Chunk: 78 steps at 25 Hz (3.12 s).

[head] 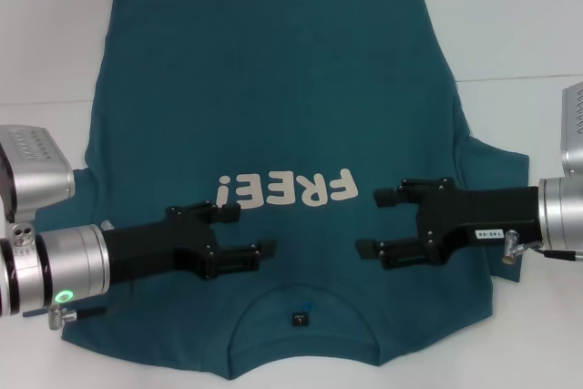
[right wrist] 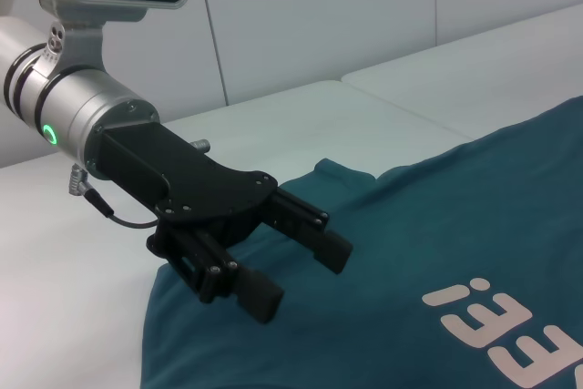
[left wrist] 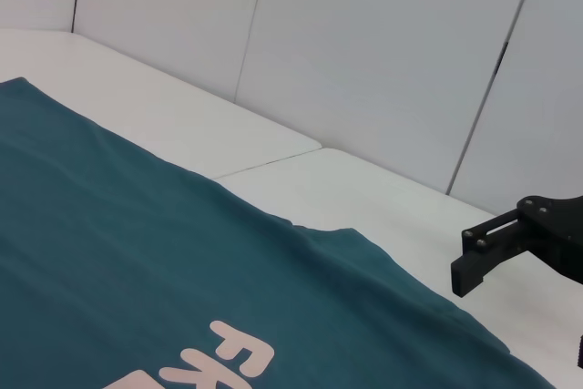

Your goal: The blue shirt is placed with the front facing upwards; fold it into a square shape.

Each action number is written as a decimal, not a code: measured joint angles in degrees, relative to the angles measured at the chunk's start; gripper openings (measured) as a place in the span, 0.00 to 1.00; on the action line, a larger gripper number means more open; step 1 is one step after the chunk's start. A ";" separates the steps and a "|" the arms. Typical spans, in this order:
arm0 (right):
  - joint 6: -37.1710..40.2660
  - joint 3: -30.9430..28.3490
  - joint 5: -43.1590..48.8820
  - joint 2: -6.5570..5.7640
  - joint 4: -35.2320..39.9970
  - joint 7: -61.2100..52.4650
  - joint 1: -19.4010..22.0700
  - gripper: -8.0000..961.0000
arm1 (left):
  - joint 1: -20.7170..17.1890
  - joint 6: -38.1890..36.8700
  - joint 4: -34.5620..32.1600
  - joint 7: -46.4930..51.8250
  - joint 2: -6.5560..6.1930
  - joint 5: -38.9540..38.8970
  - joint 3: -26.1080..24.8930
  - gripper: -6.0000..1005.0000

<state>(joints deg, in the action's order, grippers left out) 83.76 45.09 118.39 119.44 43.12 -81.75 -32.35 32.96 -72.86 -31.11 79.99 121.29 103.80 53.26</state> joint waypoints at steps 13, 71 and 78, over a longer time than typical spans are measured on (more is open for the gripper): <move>0.01 -0.01 -0.26 0.00 0.03 -0.31 0.40 0.95 | -1.23 -1.07 -0.32 -0.62 -0.01 -0.01 -0.22 0.86; -0.96 -0.01 -0.38 0.09 -0.84 0.19 -0.18 0.95 | -6.16 20.66 -2.16 24.44 -2.94 13.36 -18.73 0.86; -0.98 -0.01 -0.28 0.09 -0.84 0.10 -0.17 0.95 | -6.03 19.29 -2.23 24.69 -3.02 13.25 -18.70 0.86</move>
<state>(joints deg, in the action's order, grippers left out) 82.78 45.08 118.11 119.53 42.28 -81.65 -32.52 26.93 -53.57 -33.33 104.68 118.27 117.05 34.55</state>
